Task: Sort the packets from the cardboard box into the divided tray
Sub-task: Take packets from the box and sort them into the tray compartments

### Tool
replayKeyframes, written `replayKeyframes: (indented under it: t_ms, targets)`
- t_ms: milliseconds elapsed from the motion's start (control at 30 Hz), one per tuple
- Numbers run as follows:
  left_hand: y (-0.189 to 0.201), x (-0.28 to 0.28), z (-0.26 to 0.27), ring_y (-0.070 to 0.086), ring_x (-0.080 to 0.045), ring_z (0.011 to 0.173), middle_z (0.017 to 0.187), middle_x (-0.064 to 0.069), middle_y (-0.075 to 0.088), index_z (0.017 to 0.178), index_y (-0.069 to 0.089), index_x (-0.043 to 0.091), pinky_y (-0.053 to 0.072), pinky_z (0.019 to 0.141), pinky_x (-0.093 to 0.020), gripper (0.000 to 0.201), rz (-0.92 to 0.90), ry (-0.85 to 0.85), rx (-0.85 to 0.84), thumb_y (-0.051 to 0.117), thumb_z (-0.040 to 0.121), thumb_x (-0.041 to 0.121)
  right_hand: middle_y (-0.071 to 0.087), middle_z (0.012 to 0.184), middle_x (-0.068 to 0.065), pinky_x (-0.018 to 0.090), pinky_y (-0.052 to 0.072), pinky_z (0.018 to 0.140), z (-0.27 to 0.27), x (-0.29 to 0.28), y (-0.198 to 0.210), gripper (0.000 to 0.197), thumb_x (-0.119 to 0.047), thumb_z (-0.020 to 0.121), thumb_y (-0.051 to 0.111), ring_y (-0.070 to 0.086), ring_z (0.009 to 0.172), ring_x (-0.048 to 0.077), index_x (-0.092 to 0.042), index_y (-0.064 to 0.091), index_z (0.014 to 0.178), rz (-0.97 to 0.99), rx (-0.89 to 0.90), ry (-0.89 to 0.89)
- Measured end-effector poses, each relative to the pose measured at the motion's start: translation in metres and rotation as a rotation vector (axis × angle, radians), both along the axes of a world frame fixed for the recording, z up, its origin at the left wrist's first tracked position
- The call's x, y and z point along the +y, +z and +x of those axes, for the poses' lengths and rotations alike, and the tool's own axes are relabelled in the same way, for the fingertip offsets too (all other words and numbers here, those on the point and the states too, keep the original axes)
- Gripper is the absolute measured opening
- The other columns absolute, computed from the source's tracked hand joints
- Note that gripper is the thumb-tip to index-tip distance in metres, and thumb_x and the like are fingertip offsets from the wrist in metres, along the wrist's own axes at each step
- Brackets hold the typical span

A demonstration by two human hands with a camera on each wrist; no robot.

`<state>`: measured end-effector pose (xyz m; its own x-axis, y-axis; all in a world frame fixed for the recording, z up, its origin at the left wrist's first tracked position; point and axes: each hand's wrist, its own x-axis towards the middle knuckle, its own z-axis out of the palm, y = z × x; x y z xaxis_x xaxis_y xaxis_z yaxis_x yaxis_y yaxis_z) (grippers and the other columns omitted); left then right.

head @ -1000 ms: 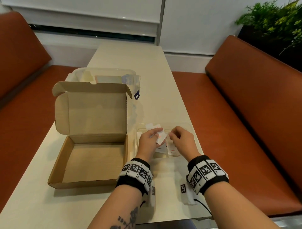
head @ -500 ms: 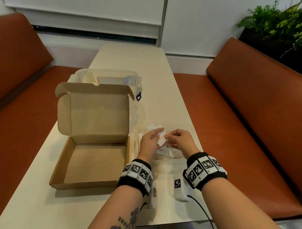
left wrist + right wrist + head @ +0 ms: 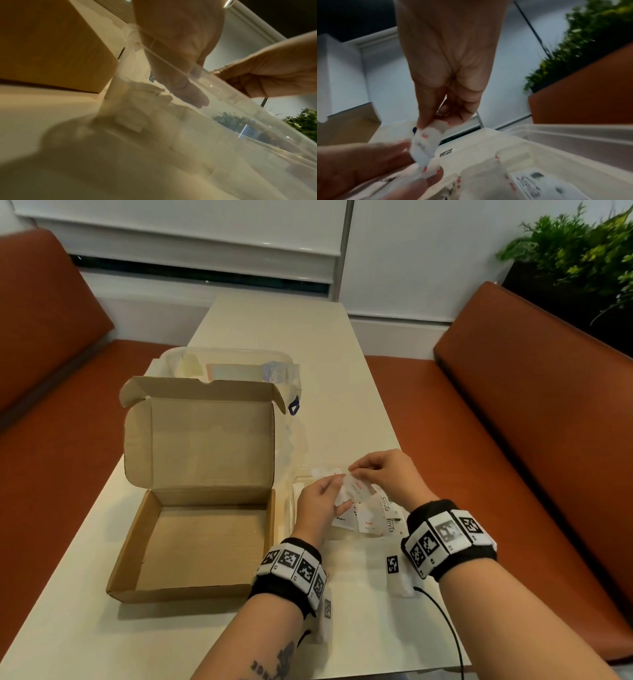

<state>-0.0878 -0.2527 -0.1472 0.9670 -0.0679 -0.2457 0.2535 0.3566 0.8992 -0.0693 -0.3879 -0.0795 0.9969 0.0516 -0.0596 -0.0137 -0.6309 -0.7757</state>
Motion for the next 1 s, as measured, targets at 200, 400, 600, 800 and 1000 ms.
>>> replayKeyframes:
  t_ms: [200, 400, 600, 800, 1000]
  targets:
    - [-0.002, 0.0, -0.001, 0.067, -0.018, 0.092, 0.102, -0.013, 0.067, 0.101, 0.067, 0.004, 0.058, 0.072, -0.024, 0.016, -0.041, 0.005, -0.026, 0.055, 0.096, 0.013, 0.067, 0.076, 0.007, 0.021, 0.05, 0.063, 0.002, 0.013, -0.003, 0.009, -0.02, 0.082, 0.073, 0.06, 0.068, 0.012, -0.013, 0.07, 0.087, 0.048, -0.039, -0.041]
    - [-0.003, 0.001, 0.001, 0.067, -0.023, 0.097, 0.107, -0.016, 0.067, 0.102, 0.067, 0.004, 0.059, 0.071, -0.024, 0.018, -0.106, 0.06, 0.03, 0.053, 0.096, 0.014, 0.066, 0.068, 0.003, 0.017, 0.054, 0.059, -0.004, 0.006, -0.013, 0.005, -0.009, 0.081, 0.072, 0.061, 0.058, 0.01, -0.009, 0.068, 0.081, 0.167, 0.037, -0.112]
    - [-0.004, 0.0, 0.001, 0.067, -0.016, 0.091, 0.109, -0.018, 0.066, 0.107, 0.066, 0.0, 0.059, 0.075, -0.026, 0.021, -0.07, 0.044, 0.002, 0.059, 0.093, 0.013, 0.066, 0.063, -0.009, 0.009, 0.046, 0.057, 0.0, 0.004, -0.004, 0.006, -0.017, 0.081, 0.073, 0.056, 0.054, -0.005, -0.021, 0.072, 0.077, 0.04, -0.029, -0.035]
    - [-0.003, 0.001, 0.002, 0.066, -0.019, 0.093, 0.106, -0.016, 0.065, 0.106, 0.064, -0.003, 0.058, 0.072, -0.023, 0.022, -0.099, 0.059, 0.018, 0.053, 0.097, 0.014, 0.061, 0.063, 0.0, 0.011, 0.049, 0.052, -0.002, 0.01, -0.005, 0.01, -0.017, 0.081, 0.073, 0.057, 0.055, 0.01, -0.008, 0.069, 0.081, 0.012, 0.025, -0.048]
    - [-0.005, -0.002, 0.0, 0.066, -0.021, 0.093, 0.11, -0.018, 0.062, 0.106, 0.064, -0.007, 0.059, 0.079, -0.031, 0.025, -0.027, 0.011, 0.002, 0.065, 0.088, 0.011, 0.064, 0.067, 0.003, 0.012, 0.048, 0.054, -0.006, 0.001, -0.005, 0.008, -0.016, 0.083, 0.071, 0.056, 0.057, 0.01, -0.009, 0.068, 0.08, -0.02, 0.033, -0.046]
